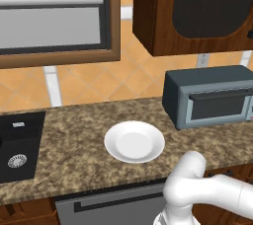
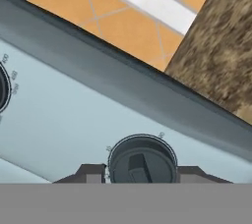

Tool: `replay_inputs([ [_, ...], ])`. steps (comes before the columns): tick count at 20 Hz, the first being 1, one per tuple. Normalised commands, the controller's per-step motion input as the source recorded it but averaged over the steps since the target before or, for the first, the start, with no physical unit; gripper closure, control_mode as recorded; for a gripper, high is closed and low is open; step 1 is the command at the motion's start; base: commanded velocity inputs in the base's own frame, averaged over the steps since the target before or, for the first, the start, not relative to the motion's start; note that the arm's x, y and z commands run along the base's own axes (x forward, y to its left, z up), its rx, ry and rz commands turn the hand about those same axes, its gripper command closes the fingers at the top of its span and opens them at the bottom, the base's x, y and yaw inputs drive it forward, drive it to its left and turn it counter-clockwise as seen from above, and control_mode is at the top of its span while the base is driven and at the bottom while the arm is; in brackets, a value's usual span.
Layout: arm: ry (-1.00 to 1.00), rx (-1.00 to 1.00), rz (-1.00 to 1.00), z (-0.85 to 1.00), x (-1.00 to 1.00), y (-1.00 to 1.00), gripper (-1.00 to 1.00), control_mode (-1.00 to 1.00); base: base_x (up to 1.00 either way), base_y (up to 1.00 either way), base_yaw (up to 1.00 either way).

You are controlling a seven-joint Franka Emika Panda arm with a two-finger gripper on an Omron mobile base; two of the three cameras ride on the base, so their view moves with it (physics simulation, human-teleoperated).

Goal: Pick up the kebab skewer and baguette bread, and place them inside the toaster oven. Close the toaster oven door and start by setting the timer.

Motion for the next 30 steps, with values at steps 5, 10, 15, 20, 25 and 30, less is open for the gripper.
replay_inputs([
  [5, -0.03, 0.10, -0.02, 0.31, 0.27, 0.04, 1.00, -1.00, 0.00, 0.00, 0.00],
  [10, -0.03, 0.13, -0.12, 0.28, 0.13, 0.07, 1.00, -1.00, 0.00, 0.00, 0.00],
  [15, -0.04, 0.12, -0.23, 0.21, 0.04, 0.21, 1.00, -1.00, 0.00, 0.00, 0.00],
  [20, -0.04, 0.20, -0.23, 0.08, 0.02, 0.02, 1.00, -1.00, 0.00, 0.00, 0.00],
  [25, -0.07, 0.29, -0.15, 0.06, 0.00, -0.02, 1.00, -1.00, 0.00, 0.00, 0.00],
  [30, -0.09, 0.33, -0.10, 0.16, 0.00, -0.06, 1.00, -1.00, 0.00, 0.00, 0.00],
])
